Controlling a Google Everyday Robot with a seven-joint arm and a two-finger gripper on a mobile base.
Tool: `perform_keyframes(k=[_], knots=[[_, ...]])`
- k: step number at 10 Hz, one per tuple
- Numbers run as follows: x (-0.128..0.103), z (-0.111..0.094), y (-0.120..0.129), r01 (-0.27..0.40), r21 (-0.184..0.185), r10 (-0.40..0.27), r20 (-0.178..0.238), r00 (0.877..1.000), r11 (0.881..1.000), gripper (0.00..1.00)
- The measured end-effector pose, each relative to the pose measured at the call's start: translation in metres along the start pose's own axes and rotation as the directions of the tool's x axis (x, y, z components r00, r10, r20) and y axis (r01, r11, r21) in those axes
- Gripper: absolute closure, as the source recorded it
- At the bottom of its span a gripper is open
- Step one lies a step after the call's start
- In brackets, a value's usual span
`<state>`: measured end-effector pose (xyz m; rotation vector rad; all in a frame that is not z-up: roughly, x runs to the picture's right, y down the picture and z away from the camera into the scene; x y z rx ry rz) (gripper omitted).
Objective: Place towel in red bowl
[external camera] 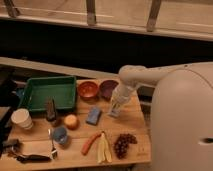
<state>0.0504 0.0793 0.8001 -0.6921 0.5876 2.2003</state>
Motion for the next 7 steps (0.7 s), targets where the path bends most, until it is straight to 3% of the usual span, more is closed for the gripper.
perform_keyframes(k=[3, 5, 7], knots=[[0.005, -0.023, 0.083, 0.111, -0.105, -0.108, 0.036, 0.993, 0.988, 1.00], [0.011, -0.037, 0.133, 0.176, -0.179, -0.170, 0.050, 0.984, 0.968, 1.00], [0.026, -0.055, 0.198, 0.263, -0.258, -0.253, 0.072, 0.965, 0.930, 1.00]])
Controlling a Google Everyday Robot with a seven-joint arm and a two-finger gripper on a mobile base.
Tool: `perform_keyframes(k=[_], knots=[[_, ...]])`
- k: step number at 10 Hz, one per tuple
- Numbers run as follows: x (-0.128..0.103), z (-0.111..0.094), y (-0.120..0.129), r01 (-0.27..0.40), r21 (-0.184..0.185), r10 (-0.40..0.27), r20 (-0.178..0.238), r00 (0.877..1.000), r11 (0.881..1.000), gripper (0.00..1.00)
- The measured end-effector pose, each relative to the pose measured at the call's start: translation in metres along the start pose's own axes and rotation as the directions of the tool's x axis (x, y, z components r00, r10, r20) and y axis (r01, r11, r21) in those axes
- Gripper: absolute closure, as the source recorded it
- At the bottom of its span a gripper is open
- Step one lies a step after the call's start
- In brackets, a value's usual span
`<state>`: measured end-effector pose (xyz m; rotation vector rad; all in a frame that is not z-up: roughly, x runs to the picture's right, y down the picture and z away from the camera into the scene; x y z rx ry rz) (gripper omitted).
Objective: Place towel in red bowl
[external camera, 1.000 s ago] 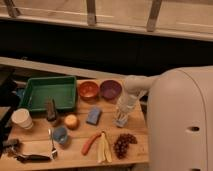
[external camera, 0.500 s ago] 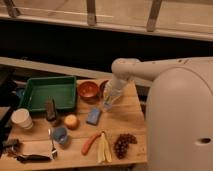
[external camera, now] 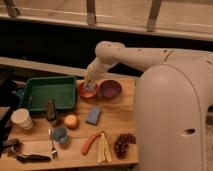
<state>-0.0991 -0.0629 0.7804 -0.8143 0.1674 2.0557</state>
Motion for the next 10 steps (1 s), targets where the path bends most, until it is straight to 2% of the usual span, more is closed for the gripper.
perform_keyframes(k=[3, 4, 6, 10], knots=[[0.001, 0.003, 0.063, 0.091, -0.082, -0.091, -0.004, 0.996, 0.992, 1.00], [0.000, 0.006, 0.069, 0.099, -0.093, -0.100, -0.007, 0.995, 0.991, 1.00], [-0.002, 0.015, 0.067, 0.098, -0.103, -0.100, -0.014, 0.995, 0.990, 1.00], [-0.023, 0.020, 0.018, 0.037, -0.112, -0.039, -0.014, 0.999, 0.993, 1.00]])
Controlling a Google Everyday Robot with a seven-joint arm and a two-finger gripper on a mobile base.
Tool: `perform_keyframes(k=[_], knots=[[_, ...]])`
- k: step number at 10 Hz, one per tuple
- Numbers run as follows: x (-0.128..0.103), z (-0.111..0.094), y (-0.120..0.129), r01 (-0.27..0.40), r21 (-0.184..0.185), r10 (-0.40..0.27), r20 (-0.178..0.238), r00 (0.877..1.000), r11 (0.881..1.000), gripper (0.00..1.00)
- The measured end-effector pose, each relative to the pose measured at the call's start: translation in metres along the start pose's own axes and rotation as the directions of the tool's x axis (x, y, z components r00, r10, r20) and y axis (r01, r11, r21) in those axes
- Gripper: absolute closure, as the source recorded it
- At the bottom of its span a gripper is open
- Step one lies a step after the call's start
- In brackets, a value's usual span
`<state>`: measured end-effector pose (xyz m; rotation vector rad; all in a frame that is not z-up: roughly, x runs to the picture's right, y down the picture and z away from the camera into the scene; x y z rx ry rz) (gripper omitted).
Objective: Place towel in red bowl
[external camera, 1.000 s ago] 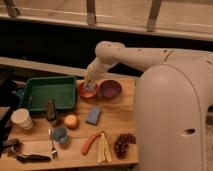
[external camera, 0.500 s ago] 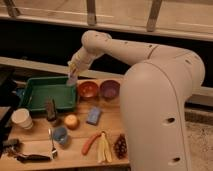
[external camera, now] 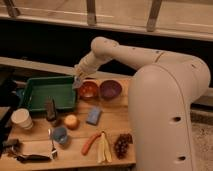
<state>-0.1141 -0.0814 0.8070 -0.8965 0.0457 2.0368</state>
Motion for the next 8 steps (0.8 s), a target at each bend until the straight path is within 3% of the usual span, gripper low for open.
perform_keyframes(k=[2, 4, 5, 8], knots=[[-0.002, 0.008, -0.008, -0.017, -0.001, 0.017, -0.009, 1.000, 1.000, 0.96], [-0.006, 0.016, -0.028, -0.048, 0.009, 0.048, -0.016, 0.999, 0.999, 0.75], [-0.007, 0.017, -0.034, -0.055, 0.015, 0.055, -0.019, 0.998, 0.998, 0.70], [-0.006, 0.018, -0.030, -0.050, 0.012, 0.051, -0.020, 0.999, 0.999, 0.69]])
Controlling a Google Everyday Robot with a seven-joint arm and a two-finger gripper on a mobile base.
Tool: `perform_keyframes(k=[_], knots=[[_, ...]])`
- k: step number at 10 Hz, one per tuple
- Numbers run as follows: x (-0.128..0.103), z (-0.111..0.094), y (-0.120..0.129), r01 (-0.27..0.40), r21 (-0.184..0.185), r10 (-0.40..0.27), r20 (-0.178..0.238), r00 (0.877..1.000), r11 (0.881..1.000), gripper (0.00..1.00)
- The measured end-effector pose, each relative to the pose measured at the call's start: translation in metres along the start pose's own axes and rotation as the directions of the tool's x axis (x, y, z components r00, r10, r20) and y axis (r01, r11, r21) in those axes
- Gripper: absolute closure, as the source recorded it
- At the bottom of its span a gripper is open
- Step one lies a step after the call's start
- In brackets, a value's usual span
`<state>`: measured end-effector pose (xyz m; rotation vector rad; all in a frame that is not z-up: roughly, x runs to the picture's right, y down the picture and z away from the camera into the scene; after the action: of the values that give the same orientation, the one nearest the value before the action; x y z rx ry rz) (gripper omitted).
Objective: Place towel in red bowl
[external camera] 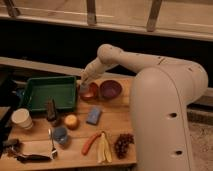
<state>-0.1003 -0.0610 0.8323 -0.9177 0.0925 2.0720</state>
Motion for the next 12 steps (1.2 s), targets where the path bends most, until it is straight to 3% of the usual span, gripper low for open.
perform_keyframes(k=[3, 4, 6, 8, 12], knots=[[-0.0010, -0.0011, -0.0012, -0.002, 0.000, 0.002, 0.002, 1.000, 1.000, 0.74], [0.0001, 0.0003, -0.0003, 0.000, 0.001, 0.000, 0.000, 1.000, 1.000, 0.69], [-0.0004, -0.0006, -0.0008, -0.001, 0.000, 0.001, 0.001, 1.000, 1.000, 0.47], [-0.0004, -0.0005, -0.0009, -0.001, 0.001, 0.001, 0.001, 1.000, 1.000, 0.31], [-0.0006, -0.0005, -0.0014, -0.002, 0.001, 0.002, 0.001, 1.000, 1.000, 0.27]])
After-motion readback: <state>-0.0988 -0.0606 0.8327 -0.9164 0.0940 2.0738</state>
